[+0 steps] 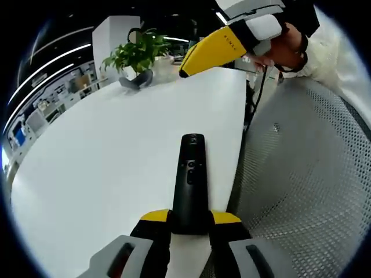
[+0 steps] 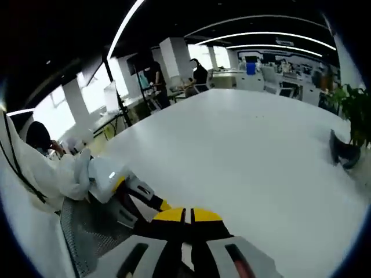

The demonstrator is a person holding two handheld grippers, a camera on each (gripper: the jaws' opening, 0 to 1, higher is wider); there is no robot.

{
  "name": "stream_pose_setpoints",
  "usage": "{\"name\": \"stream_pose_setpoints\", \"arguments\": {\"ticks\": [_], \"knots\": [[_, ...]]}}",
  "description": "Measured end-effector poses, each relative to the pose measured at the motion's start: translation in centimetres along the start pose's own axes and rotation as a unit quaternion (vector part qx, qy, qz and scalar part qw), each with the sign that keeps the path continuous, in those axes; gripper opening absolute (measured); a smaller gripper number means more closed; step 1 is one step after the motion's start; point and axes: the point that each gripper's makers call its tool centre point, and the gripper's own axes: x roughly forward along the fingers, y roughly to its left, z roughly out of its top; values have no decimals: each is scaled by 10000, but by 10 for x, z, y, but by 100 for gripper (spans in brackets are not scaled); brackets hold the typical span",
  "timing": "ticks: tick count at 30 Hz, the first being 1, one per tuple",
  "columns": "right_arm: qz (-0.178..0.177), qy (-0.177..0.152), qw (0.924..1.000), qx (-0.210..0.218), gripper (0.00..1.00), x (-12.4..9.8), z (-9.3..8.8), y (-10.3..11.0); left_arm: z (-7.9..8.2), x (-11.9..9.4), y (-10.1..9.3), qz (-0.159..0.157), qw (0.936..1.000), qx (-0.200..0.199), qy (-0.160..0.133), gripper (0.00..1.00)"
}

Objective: Press the specified remote control buttons in sequence, fully releasing each button before pressing the next.

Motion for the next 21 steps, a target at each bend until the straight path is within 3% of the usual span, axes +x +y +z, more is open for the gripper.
{"name": "stream_pose_setpoints", "arguments": {"ticks": [7, 10, 18, 21], "knots": [[-339, -62, 9994, 14, 12, -17, -13, -15, 0, 0, 3, -85, 9999, 84, 73, 25], [-672, -328, 9972, -56, 23, -26, -13, -25, 0, -1, 3, -129, 9998, 141, 114, 25], [-955, -874, 9912, 274, 44, -33, -5, -38, 0, -2, 11, -277, 9988, 271, 289, 25], [-1123, -1020, 9883, 164, 51, -33, -1, -41, -1, -2, 14, -337, 9981, 350, 371, 25]]}}
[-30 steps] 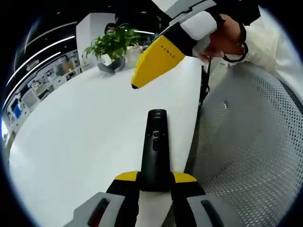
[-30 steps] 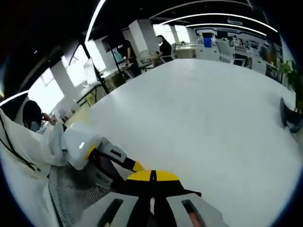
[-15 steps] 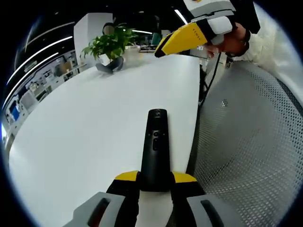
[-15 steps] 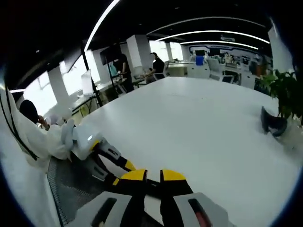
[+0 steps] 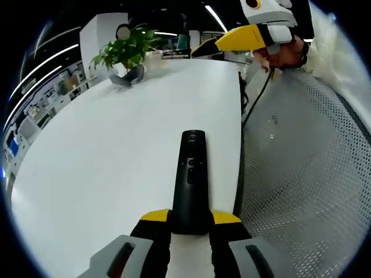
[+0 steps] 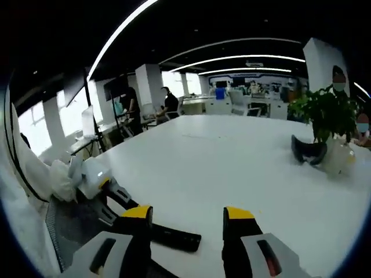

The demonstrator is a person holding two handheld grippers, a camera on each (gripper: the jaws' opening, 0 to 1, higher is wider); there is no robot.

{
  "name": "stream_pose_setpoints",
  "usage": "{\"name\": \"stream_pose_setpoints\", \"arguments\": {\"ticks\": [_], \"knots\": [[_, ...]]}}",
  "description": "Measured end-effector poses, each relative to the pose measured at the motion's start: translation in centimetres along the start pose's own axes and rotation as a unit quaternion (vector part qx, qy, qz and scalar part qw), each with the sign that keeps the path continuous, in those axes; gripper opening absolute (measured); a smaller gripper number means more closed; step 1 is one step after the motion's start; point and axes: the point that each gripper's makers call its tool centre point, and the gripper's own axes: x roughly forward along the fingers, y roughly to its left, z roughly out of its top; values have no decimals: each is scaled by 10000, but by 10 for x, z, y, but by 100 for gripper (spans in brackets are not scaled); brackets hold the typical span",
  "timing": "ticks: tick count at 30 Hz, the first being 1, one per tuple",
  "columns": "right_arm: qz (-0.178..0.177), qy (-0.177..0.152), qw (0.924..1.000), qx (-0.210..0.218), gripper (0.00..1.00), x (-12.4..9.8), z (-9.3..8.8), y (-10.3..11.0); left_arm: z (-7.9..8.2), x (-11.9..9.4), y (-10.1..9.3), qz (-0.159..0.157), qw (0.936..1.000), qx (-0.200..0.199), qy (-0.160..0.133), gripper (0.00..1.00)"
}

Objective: Press the specified remote control buttons in sequence, fully releasing each button before pressing the next.

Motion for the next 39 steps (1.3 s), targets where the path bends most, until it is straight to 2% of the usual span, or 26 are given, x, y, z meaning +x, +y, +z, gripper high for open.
{"name": "stream_pose_setpoints", "arguments": {"ticks": [4, 7, 10, 14, 18, 25, 39], "knots": [[-324, -33, 9993, -186, 55, 0, 1, -10, -1, 1, 5, -71, 9999, 99, 95, 24], [-466, -187, 9987, -104, 59, -2, 4, -16, -1, 1, 7, -135, 9996, 167, 188, 24], [-532, -199, 9984, 39, 70, -1, 2, -21, -1, 2, 7, -229, 9989, 304, 265, 24], [-692, -138, 9975, -71, 87, 2, 0, -24, -2, 1, 10, -320, 9978, 435, 375, 24], [-785, -186, 9965, -202, 99, 2, 1, -25, -2, 1, 12, -377, 9966, 522, 513, 24], [-859, -27, 9960, -241, 98, 3, -5, -28, -3, 1, 18, -493, 9943, 716, 619, 24], [-993, 222, 9938, -446, 93, 6, -13, -31, -4, 1, 50, -555, 9898, 927, 926, 24]]}}
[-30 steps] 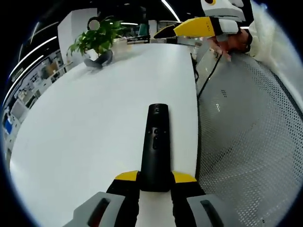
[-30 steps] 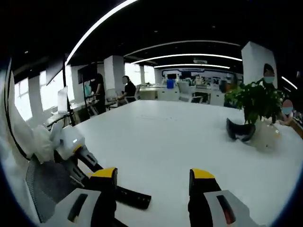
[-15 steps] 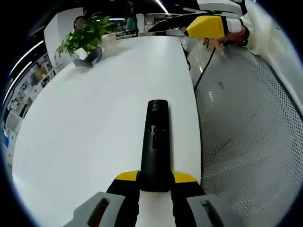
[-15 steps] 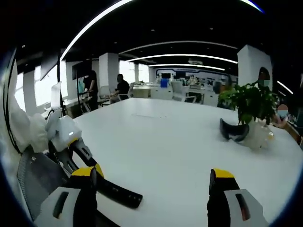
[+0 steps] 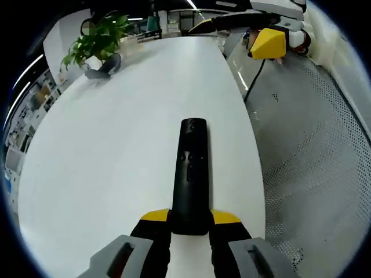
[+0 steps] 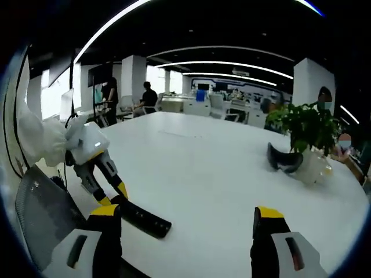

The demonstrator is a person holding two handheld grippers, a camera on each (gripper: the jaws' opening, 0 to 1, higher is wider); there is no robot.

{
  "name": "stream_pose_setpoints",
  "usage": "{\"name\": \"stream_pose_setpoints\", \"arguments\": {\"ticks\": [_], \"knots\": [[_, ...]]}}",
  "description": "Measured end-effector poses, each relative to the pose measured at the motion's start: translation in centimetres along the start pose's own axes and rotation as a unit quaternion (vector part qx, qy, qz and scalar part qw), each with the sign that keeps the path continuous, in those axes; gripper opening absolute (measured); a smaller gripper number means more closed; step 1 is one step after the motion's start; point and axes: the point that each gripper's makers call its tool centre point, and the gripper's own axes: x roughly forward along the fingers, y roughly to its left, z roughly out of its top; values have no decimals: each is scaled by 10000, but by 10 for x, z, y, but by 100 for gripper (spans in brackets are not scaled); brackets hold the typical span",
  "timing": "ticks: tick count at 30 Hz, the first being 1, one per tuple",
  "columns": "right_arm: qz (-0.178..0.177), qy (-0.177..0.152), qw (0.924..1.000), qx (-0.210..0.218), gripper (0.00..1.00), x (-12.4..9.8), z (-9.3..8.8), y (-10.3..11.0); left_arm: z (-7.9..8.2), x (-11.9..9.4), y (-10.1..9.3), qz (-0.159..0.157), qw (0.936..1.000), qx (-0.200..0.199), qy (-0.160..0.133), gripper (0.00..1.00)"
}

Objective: Press the specified remote control buttons in sequence, fully releasing each button before pressing the next.

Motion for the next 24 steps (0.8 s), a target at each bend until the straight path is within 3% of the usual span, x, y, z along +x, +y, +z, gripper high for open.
{"name": "stream_pose_setpoints", "arguments": {"ticks": [12, 24], "knots": [[-1, 220, 9998, -40, 90, 3, -8, 0, 0, 1, 30, 72, 9998, 35, 168, 24], [52, 295, 9995, -81, 87, 3, -10, 2, 3, 2, 58, 158, 9996, -191, 155, 24]]}}
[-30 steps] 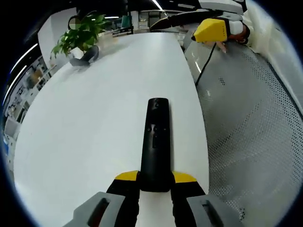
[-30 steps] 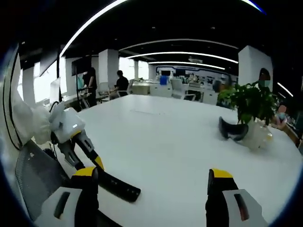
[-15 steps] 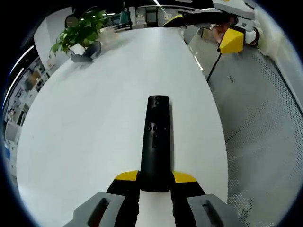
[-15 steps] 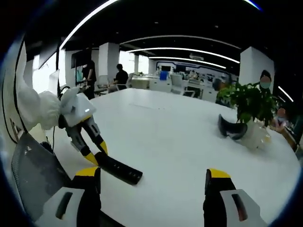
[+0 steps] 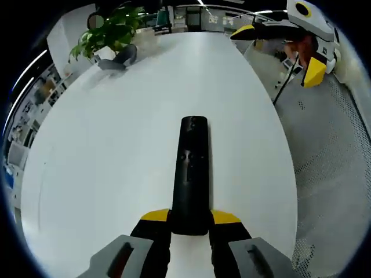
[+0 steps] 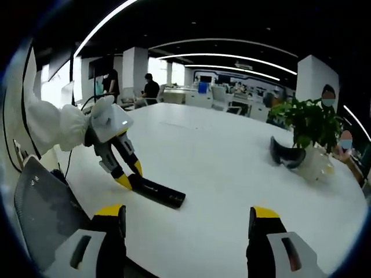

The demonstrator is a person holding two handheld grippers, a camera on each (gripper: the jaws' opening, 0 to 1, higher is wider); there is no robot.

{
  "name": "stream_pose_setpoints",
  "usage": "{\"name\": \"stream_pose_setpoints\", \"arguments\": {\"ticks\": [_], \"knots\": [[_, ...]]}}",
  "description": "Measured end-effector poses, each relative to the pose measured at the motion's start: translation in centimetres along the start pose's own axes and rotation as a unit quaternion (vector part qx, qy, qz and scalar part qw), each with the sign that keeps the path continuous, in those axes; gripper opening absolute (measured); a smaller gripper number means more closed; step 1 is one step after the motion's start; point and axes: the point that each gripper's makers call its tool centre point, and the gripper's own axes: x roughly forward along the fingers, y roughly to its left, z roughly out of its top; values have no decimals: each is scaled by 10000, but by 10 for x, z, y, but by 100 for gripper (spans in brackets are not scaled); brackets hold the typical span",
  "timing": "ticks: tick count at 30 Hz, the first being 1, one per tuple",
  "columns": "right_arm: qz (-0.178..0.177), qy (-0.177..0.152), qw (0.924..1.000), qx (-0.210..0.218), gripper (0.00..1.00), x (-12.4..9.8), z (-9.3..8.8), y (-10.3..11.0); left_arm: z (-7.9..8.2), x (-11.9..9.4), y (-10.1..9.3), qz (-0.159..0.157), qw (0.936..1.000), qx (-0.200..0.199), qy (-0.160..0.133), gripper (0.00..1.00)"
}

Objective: Press the specified remote control buttons in sequence, fully releasing each button before pressing the next.

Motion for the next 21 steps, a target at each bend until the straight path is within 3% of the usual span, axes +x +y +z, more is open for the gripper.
{"name": "stream_pose_setpoints", "arguments": {"ticks": [8, 16, 21], "knots": [[-53, 13, 10000, 7, 84, 0, 0, -2, 1, 2, 27, 153, 9998, -30, 83, 24], [-159, 113, 9998, -16, 82, 0, -4, -6, 0, 1, 41, 143, 9997, -111, 148, 24], [-178, 134, 9997, -46, 82, 0, -5, -6, -1, 1, 56, 223, 9993, 100, 295, 24]]}}
